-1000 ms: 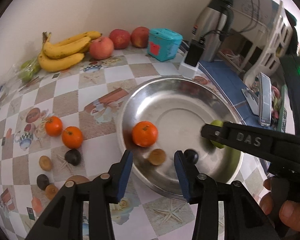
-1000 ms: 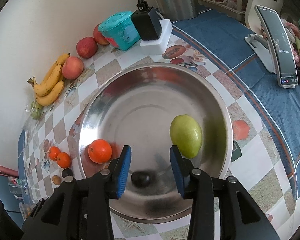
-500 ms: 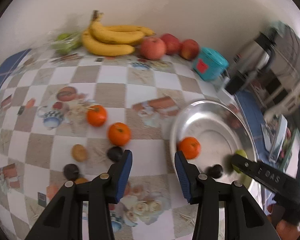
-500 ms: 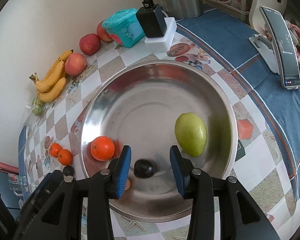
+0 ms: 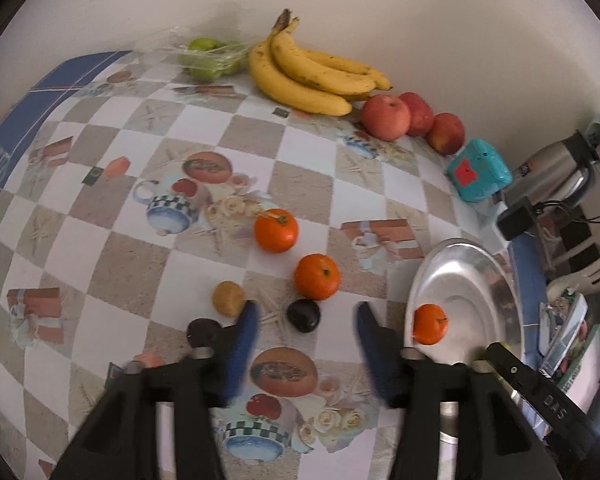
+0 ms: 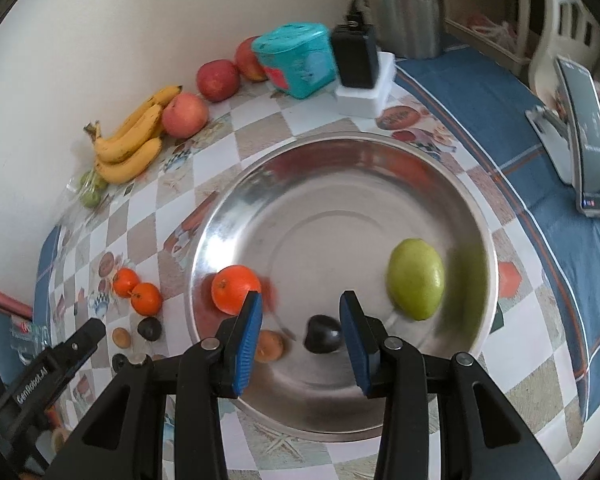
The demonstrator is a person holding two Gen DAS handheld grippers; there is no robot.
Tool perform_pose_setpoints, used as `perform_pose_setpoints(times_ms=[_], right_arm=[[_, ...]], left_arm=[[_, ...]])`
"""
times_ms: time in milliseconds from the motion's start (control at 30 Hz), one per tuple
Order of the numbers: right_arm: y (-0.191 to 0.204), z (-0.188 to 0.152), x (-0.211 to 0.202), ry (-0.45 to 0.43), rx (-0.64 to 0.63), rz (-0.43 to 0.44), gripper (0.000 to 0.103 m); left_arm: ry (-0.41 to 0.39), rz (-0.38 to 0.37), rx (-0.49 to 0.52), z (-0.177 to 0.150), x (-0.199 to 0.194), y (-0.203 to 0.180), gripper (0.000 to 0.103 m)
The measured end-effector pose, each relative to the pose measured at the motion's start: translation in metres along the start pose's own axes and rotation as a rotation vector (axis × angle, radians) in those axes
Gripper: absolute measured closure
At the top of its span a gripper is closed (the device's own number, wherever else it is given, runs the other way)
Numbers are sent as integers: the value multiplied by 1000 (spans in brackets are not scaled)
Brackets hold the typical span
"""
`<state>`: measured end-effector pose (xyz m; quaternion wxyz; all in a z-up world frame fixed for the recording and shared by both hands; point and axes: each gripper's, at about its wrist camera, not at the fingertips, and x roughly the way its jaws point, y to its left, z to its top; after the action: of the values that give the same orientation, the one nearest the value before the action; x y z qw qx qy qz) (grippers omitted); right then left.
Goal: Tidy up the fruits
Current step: 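Move both open grippers back over the remaining fruit on the cloth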
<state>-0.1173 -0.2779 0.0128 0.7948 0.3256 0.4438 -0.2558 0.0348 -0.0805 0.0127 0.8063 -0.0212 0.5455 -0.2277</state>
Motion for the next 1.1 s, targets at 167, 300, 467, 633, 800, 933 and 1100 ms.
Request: perform_pose_setpoints(times_ms=[167,300,467,633,800,933,1100], right_arm=[[10,-3,4,7,-51,-21,34],[15,-5,7,14,-80,-52,26],[15,-5,9,15,-81,-61,25],[16,-6,10,6,-98,-79,10],[19,-6,9,-20,-113,-83,9],[24,-7,6,-50,-140,-79,9],[29,-9,7,-41,-144,-46,9]], left_arm=[[34,50,-7,-3,8,4,24],[41,81,-9,-4,9,6,17],[62,139,-11,-6,15,11,0],[70,198,11,-9,20,12,0],[37,236,41,-8,16,11,0],[36,251,49,-7,15,13,0],[21,269,77,-3,10,17,0]])
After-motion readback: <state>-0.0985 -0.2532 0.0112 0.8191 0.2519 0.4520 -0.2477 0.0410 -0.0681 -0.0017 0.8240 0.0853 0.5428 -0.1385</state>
